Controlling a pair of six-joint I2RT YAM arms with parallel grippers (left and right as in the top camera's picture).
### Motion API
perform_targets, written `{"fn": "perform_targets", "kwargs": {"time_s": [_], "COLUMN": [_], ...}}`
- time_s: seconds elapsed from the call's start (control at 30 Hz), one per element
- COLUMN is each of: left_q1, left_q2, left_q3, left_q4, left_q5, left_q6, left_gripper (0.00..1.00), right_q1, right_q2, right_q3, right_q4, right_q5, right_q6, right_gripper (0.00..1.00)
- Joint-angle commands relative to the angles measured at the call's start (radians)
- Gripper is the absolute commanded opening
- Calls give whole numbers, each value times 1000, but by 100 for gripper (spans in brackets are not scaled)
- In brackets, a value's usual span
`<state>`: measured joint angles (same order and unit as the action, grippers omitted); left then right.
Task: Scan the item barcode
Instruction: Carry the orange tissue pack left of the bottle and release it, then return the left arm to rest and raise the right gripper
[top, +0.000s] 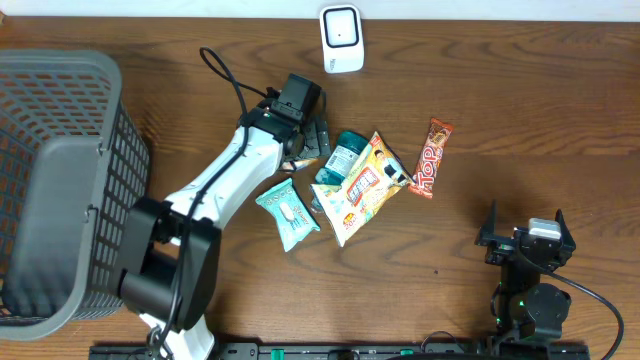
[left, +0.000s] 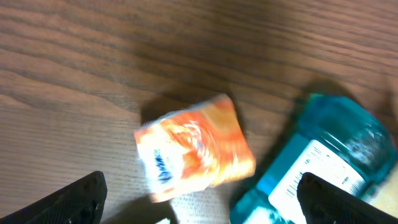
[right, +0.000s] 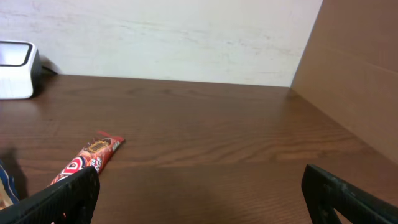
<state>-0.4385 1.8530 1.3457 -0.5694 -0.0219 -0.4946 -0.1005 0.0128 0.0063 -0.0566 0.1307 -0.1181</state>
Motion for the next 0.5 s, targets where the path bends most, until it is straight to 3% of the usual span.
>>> {"fn": "perform_targets", "kwargs": {"time_s": [0.0, 0.17, 0.37, 0.47], "left_q1": [0, 0, 2, 2], "left_q2": [-112, -299, -544, -637], "left_q3": [42, 99, 114, 114], "left_q4": [-1, 74, 378, 462], "left_q5": [11, -29, -291, -345], "left_q6": [84, 238, 537, 668], "left_gripper": [98, 98, 98, 98], "right_q1": [4, 4, 4, 4], "right_q2": [-2, -2, -2, -2], "right_q3": [-1, -1, -1, -1], "right_q4": [-4, -4, -4, -4], "right_q5": [6, 5, 5, 6], "right_q6": [-10, -10, -10, -10], "right_gripper": [99, 99, 99, 99]}}
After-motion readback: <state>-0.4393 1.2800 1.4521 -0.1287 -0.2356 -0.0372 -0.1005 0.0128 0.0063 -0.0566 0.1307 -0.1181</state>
